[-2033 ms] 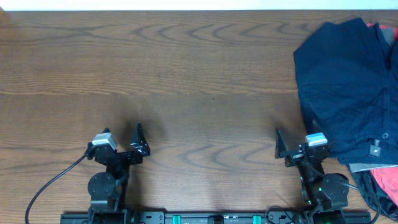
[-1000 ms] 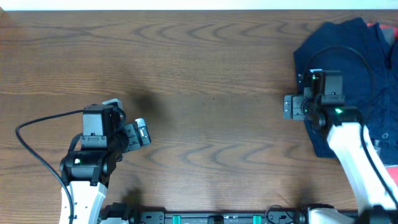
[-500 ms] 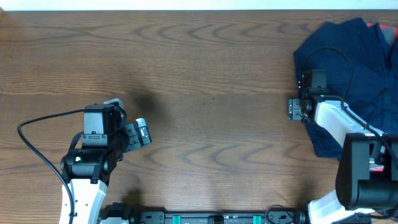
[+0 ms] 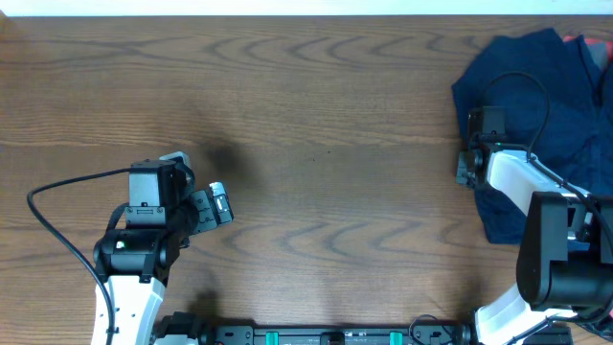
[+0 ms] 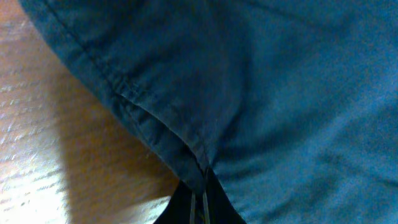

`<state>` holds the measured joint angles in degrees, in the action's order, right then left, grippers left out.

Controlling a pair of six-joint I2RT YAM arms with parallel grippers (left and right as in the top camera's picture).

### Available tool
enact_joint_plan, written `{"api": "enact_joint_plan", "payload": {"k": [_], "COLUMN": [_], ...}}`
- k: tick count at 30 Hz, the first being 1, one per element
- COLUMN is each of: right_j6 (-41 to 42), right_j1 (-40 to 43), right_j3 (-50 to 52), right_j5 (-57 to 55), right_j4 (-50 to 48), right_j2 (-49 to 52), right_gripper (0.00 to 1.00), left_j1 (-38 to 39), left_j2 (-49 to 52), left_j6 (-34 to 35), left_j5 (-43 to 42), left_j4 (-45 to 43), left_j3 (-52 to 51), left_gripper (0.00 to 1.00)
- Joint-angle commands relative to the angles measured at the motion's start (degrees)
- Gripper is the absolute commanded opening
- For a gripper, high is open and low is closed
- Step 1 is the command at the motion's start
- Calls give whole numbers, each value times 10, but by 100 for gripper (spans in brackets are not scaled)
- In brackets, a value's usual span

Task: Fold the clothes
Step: 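Drag the navy shorts leftward onto the open table with the right gripper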

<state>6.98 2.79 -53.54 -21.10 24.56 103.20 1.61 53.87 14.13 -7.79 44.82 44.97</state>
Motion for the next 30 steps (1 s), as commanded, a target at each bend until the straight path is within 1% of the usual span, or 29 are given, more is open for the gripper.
{"api": "enact_joint_plan", "payload": {"k": [1,3,7,10,13,16,22,23,25,27,28,29,30], "right_j6": [-7,-24,-18,56,150,194,204,204,182,131,110,103,101], "right_j1": [-11,-32,-104,-168,-243,-298,-409,-424,-449,-456,-454,-448,-438], "right_j3": [-9,-25,-62,-74,-74,-74,-74,-74,-74,-75,-75,-75,-75], "right_j5": [93,137,218,254,266,266,285,286,286,271,248,223,189], "right_j4": [30,55,110,107,60,14,-120,-140,-175,-185,-178,-165,-145], "right_j2": [-18,-42,-105,-141,-155,-146,-99,-93,-85,-89,-96,-105,-119], "right_gripper": [1,1,1,1,1,1,1,3,13,47,70,83,93], "left_j1": [-2,-2,-2,-2,-2,-2,-2,-2,-2,-2,-2,-2,-2], "left_j2": [0,0,0,0,0,0,0,0,0,0,0,0,0], "left_j6": [-3,-3,-3,-3,-3,-3,-3,-3,-3,-3,4,14,25], "left_j5": [-6,-6,-6,-6,-6,-6,-6,-6,-6,-6,-6,-7,-10], "left_j4": [-1,-3,-5,-6,-10,-14,-19,-20,-23,-23,-22,-22,-22], "left_j3": [10,10,10,10,10,10,10,10,10,10,10,10,10], "left_gripper": [98,98,98,98,98,98,98,98,98,98,98,98,98]}}
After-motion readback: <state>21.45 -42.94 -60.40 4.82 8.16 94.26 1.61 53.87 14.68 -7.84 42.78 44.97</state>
